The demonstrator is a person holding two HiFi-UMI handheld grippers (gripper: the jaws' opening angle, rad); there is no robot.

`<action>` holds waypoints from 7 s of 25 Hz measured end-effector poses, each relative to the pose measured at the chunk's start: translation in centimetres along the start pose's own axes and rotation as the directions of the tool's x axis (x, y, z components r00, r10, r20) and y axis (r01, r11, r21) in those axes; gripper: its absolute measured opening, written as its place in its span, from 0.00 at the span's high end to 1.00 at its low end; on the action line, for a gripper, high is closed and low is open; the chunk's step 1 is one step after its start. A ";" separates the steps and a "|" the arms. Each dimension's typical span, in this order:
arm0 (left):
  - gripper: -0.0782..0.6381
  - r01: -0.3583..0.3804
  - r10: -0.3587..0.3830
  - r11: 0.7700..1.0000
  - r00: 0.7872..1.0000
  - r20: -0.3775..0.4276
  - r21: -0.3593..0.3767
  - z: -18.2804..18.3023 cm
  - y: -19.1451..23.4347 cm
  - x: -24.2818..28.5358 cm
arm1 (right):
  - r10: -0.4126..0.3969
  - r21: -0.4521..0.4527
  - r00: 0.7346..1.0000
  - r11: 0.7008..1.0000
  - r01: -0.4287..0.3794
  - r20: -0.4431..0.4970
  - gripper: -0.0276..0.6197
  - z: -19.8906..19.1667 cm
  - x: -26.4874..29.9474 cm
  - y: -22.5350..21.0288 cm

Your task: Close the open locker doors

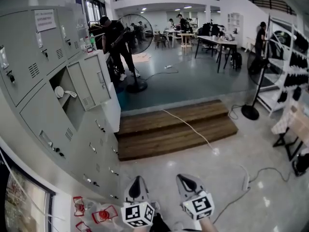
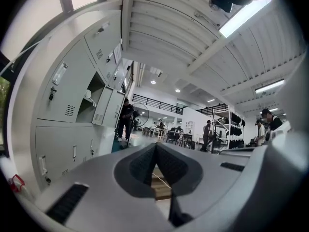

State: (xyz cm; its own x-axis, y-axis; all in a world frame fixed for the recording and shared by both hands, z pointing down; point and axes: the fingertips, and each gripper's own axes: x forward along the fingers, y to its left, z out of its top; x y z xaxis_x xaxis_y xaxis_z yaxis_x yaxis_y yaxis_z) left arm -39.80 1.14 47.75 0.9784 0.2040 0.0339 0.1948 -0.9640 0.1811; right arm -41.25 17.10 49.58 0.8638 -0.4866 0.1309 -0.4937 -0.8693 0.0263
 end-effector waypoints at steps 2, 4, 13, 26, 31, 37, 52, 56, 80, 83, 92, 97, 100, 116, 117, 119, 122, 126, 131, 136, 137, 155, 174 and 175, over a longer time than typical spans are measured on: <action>0.88 -0.009 0.009 0.999 1.000 0.003 -0.037 -0.3 0.4 -0.3 | 0.013 0.016 1.000 1.000 -0.013 -0.003 0.95 -0.3 0.0 0.3; 0.88 -0.015 0.015 1.000 1.000 -0.018 -0.024 -0.9 0.6 -0.3 | 0.025 0.020 1.000 0.999 -0.025 -0.019 0.95 -0.5 -0.1 0.7; 0.88 0.030 -0.028 0.999 0.999 -0.034 0.039 -0.3 0.7 2.4 | 0.018 0.041 1.000 0.999 -0.017 -0.021 0.95 -0.1 2.5 -0.2; 0.42 0.067 -0.067 0.998 0.996 -0.057 -0.015 -1.0 0.3 3.8 | 0.022 0.073 0.998 0.997 -0.018 -0.061 0.95 -1.8 3.1 -0.4; 0.42 0.072 -0.073 0.997 0.996 -0.049 -0.019 -0.9 -0.4 3.1 | -0.009 0.095 1.000 0.995 0.011 -0.021 0.95 -2.2 2.3 -1.6; 0.42 0.073 -0.074 0.997 0.994 -0.082 -0.018 -2.3 0.2 3.9 | -0.014 0.107 0.999 0.994 0.018 -0.030 0.95 -3.1 3.2 -2.1; 0.42 0.124 -0.130 0.982 0.991 -0.034 -0.141 1.2 9.4 21.3 | -0.052 -0.020 0.997 0.998 0.051 -0.060 0.95 2.8 20.1 -5.7; 0.42 0.120 -0.121 0.985 0.993 -0.002 -0.123 4.1 12.4 25.5 | -0.059 -0.029 0.994 0.998 0.057 -0.090 0.95 4.6 24.1 -5.8; 0.42 -0.082 0.082 0.997 0.997 -0.001 -0.006 6.0 19.0 43.1 | 0.105 -0.029 0.985 0.994 -0.110 -0.136 0.95 4.6 44.5 -14.8; 0.42 -0.113 0.114 0.993 0.993 0.017 -0.032 6.9 18.5 45.8 | 0.148 -0.015 0.978 0.988 -0.152 -0.145 0.95 5.0 47.0 -17.3; 0.42 -0.215 0.216 0.976 0.976 0.033 -0.044 6.9 17.9 52.2 | 0.280 -0.022 0.951 0.958 -0.285 -0.134 0.95 5.4 53.0 -21.8; 0.42 -0.239 0.239 0.970 0.971 0.020 -0.039 5.8 16.9 54.2 | 0.307 -0.009 0.945 0.951 -0.310 -0.110 0.95 4.4 54.7 -24.4; 0.42 -0.258 0.258 0.966 0.966 0.005 -0.026 5.5 16.7 54.7 | 0.315 0.011 0.946 0.949 -0.315 -0.074 0.95 4.3 55.7 -25.1; 0.42 -0.387 0.387 0.922 0.922 0.024 0.009 5.9 21.5 57.0 | 0.428 0.001 0.898 0.903 -0.430 -0.097 0.95 4.4 61.4 -23.6; 0.42 -0.399 0.398 0.917 0.917 0.029 0.016 6.1 22.0 57.2 | 0.443 -0.009 0.891 0.895 -0.446 -0.093 0.95 4.7 62.3 -23.2; 0.42 -0.431 0.430 0.902 0.902 0.036 0.029 6.3 23.1 57.6 | 0.473 -0.030 0.876 0.878 -0.478 -0.091 0.95 5.0 64.4 -22.6; 0.42 -0.502 0.501 0.865 0.865 0.039 0.014 6.7 26.0 57.7 | 0.527 -0.046 0.847 0.847 -0.530 -0.067 0.95 6.5 67.7 -21.1; 0.42 -0.607 0.608 0.794 0.792 0.065 -0.027 7.8 30.3 57.4 | 0.624 -0.097 0.779 0.773 -0.627 -0.057 0.95 8.9 72.2 -18.4; 0.42 -0.721 0.724 0.689 0.683 0.093 -0.074 9.1 34.3 55.2 | 0.723 -0.160 0.684 0.667 -0.728 -0.099 0.95 11.1 76.7 -14.1; 0.42 -0.832 0.842 0.539 0.533 0.081 -0.132 8.0 38.2 50.9 | 0.805 -0.201 0.586 0.560 -0.804 -0.099 0.95 12.0 78.6 -9.4; 0.42 -0.848 0.860 0.511 0.505 0.074 -0.141 7.6 38.7 50.0 | 0.816 -0.202 0.566 0.539 -0.817 -0.113 0.95 11.8 78.8 -8.7; 0.42 -0.968 0.997 0.059 0.047 0.055 -0.244 6.3 35.5 37.1 | 0.966 -0.228 0.171 0.125 -0.966 -0.192 0.95 10.8 75.2 1.9; 0.42 -0.969 0.977 0.150 0.115 0.179 -0.197 13.0 34.0 45.0 | 0.983 -0.195 0.130 0.102 -0.976 -0.134 0.95 11.8 77.4 -1.0; 0.42 -0.965 0.970 0.184 0.149 0.190 -0.187 13.8 34.2 46.4 | 0.982 -0.192 0.142 0.116 -0.975 -0.127 0.95 12.0 77.9 -1.4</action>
State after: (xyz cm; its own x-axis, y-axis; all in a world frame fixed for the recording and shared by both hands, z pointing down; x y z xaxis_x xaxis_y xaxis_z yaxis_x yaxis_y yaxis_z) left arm 13.21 -24.76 41.97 0.3479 -0.9375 -0.0057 -0.9212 -0.3429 0.1840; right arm 27.96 -20.64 47.88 -0.3744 -0.9115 0.1704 -0.9186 0.3897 0.0656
